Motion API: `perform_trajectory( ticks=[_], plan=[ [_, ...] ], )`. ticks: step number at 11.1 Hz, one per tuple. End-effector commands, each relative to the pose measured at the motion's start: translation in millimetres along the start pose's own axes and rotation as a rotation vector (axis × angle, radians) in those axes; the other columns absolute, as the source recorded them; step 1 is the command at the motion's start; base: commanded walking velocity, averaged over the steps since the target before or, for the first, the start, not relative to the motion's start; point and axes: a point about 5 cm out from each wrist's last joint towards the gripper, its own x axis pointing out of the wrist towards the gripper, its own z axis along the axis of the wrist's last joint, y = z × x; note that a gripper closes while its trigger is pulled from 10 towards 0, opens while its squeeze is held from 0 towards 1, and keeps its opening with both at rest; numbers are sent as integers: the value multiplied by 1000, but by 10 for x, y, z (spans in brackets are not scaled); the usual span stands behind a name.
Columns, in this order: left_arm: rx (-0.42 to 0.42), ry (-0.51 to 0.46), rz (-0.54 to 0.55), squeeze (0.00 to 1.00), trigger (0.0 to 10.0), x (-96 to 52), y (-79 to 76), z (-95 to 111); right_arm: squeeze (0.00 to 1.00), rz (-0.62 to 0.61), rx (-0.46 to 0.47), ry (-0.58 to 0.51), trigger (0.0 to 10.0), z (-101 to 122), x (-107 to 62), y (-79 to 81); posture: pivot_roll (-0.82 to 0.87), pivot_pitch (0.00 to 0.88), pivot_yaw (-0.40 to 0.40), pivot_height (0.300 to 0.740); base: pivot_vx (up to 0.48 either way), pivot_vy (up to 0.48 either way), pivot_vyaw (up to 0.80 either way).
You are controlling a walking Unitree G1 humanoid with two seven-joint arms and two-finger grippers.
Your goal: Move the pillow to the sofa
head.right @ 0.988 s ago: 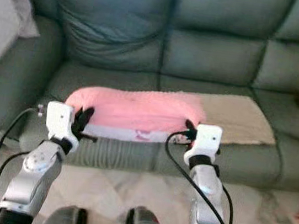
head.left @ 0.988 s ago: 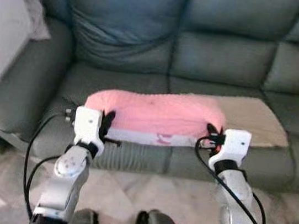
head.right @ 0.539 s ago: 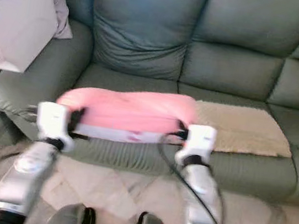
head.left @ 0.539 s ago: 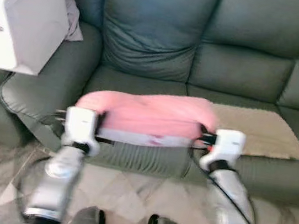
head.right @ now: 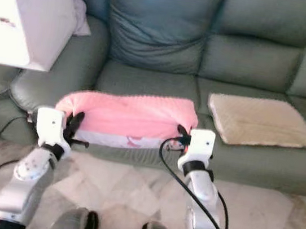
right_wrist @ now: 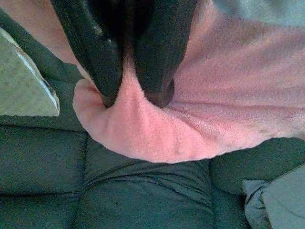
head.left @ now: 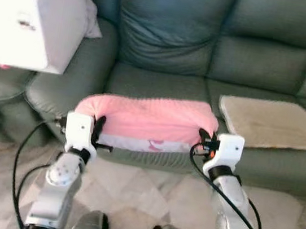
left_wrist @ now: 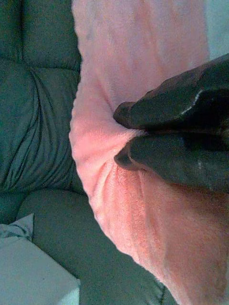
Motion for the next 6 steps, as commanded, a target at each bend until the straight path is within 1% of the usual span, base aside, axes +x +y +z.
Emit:
perform_trajectory(
  ticks=[1,2,3,4,6],
  plan=[
    [8,-40,-13,0,10000,-10,-32,74,0,-20,-8,-11,10000,25,-32,-62,-50,159,-45,740,0,0,0],
    [4,-46,-19,0,10000,-14,-34,83,0,-19,-4,-7,10000,17,-38,-54,-49,158,-46,740,0,0,0],
    [3,-50,-25,0,10000,-15,-34,90,0,-20,-2,-5,10000,21,-26,-53,-49,157,-44,740,251,0,-594],
    [3,-52,-28,0,10000,-14,-36,95,0,-22,-7,-7,10000,33,-10,-61,-49,157,-43,740,281,0,-800],
    [1,-55,-29,0,10000,-3,-37,107,0,-24,-11,-14,10000,43,-7,-67,-49,156,-39,740,287,0,0]
  ],
)
